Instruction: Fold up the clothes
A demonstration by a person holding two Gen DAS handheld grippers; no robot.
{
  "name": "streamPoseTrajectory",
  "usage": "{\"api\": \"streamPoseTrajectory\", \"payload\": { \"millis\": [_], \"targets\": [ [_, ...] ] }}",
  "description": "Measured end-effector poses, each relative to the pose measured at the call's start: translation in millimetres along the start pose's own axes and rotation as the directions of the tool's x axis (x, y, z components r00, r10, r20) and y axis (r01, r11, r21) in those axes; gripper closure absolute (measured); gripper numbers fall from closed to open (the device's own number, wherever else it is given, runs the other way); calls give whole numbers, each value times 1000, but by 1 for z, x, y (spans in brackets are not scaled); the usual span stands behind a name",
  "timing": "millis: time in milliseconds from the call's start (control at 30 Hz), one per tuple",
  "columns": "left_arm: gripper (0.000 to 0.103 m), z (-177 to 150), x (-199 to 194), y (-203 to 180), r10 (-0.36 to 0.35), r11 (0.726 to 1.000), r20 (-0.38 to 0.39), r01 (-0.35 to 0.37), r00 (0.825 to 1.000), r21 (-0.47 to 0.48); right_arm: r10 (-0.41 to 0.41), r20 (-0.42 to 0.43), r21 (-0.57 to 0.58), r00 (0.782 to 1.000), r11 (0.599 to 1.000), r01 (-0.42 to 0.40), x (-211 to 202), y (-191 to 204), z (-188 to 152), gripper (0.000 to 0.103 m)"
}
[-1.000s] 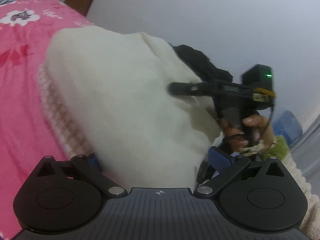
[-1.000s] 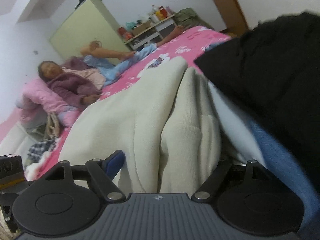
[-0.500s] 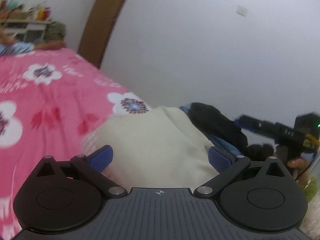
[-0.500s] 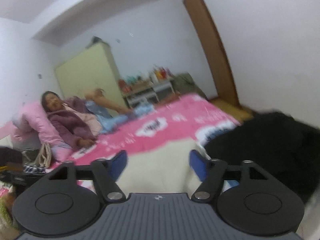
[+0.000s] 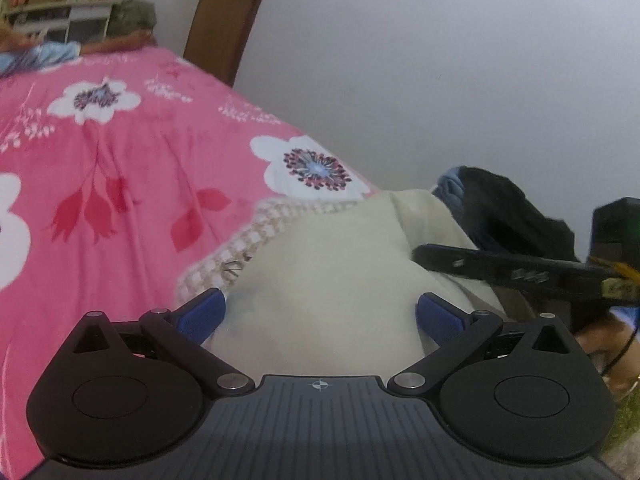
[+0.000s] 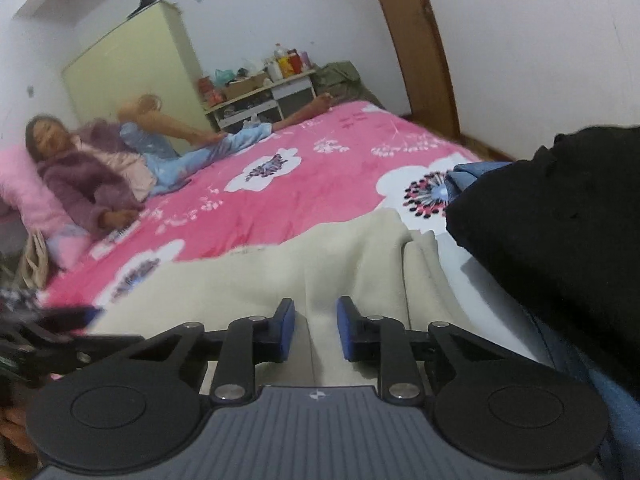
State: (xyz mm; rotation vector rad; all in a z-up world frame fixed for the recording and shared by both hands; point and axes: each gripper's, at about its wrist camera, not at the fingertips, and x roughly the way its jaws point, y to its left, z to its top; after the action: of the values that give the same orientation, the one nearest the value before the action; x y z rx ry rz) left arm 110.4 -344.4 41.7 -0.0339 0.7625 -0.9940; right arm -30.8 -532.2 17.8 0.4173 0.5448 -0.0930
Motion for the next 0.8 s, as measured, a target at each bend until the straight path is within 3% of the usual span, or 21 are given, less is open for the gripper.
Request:
{"api": "streamPoseTrajectory", "payload": {
  "millis": [67,167,233,333,567,667,700,800],
  "targets": [
    [2,0,-14,0,14,1000,52,-14,999,-6,26,52,20,998,999,-27,-16,-4,9,77],
    [1,0,-32,-2,8,1000,117,-8,993,4,16,61,33,998,999,-18,-15,-5,17,77],
    [1,0,-36,-3,-8,1000,120,9,993,-3,7,61,40,998,999,-9,-12,-5,22,80],
    [1,-2,-42,-3,-18,1000,113,18,993,2,-8,60,51,998,999,5,-8,-6,29,101],
    [1,-15,-59,-23,-99,977,134,71,986,200,-19,36,47,999,999,17,7,-3,43,99],
    [1,-23,-59,-29,-87,969,107,59,990,239,-168,-35,-4,985,986,168,34,-14,36,103],
    [1,-26,-62,-28,-86,970,103,59,991,237,-191,-29,2,981,982,191,33,-21,32,103],
    [1,-35,-76,-16,-78,971,100,53,992,231,-138,63,111,988,985,131,-12,-26,20,103]
  ]
}}
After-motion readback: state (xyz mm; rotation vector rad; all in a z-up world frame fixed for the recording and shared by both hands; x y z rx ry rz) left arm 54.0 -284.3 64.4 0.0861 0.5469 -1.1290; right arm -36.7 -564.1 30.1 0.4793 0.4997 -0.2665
